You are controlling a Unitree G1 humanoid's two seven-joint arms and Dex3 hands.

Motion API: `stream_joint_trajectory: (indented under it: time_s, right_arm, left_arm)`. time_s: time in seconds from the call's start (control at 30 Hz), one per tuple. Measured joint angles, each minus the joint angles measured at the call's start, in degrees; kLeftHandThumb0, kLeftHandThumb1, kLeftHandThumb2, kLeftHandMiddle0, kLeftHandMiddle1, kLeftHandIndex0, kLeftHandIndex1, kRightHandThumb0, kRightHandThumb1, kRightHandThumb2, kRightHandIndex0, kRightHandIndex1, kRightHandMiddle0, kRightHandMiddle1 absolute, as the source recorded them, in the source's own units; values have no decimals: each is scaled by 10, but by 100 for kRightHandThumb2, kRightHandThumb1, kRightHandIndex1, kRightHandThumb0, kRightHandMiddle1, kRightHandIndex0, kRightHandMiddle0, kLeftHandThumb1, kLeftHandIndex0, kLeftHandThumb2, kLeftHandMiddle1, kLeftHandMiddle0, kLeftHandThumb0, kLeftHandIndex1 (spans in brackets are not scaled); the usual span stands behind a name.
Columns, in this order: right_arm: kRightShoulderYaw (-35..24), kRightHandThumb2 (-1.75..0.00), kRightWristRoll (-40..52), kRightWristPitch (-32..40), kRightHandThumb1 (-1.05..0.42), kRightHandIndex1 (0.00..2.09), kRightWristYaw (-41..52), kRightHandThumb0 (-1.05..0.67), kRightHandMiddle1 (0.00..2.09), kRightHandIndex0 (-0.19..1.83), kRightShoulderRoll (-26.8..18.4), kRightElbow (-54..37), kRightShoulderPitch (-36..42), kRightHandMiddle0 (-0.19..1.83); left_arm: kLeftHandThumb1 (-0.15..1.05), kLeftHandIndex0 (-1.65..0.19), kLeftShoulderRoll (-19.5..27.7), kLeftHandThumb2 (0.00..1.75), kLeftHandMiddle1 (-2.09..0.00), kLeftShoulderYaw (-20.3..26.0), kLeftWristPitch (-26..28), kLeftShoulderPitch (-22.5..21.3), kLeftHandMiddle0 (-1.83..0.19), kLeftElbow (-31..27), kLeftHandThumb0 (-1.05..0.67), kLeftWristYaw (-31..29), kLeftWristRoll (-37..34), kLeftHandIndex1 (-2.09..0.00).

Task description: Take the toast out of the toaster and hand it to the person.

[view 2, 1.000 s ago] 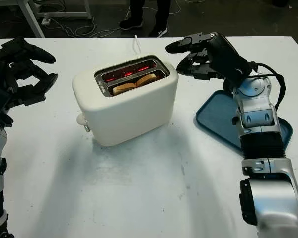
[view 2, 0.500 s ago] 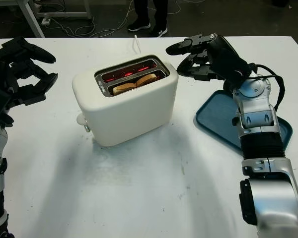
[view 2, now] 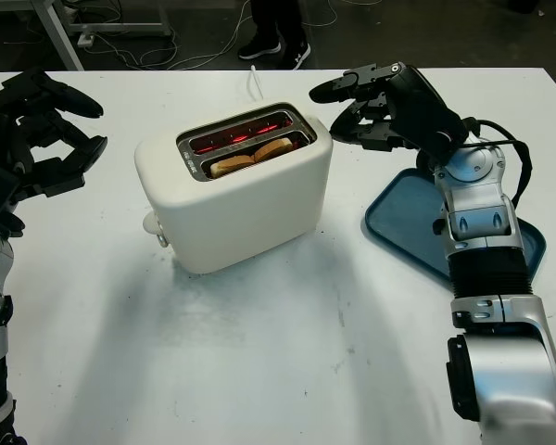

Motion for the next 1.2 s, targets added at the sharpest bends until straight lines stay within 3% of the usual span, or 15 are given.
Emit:
stream_joint_trajectory:
  time_s: [1.2]
  right_arm:
    - [-1, -3, 1, 0, -92, 105, 0, 8, 6, 64, 0, 1, 0, 95]
  left_arm:
    - [65, -52, 0, 56, -158, 0, 6, 0, -55, -2, -4, 0, 0, -125]
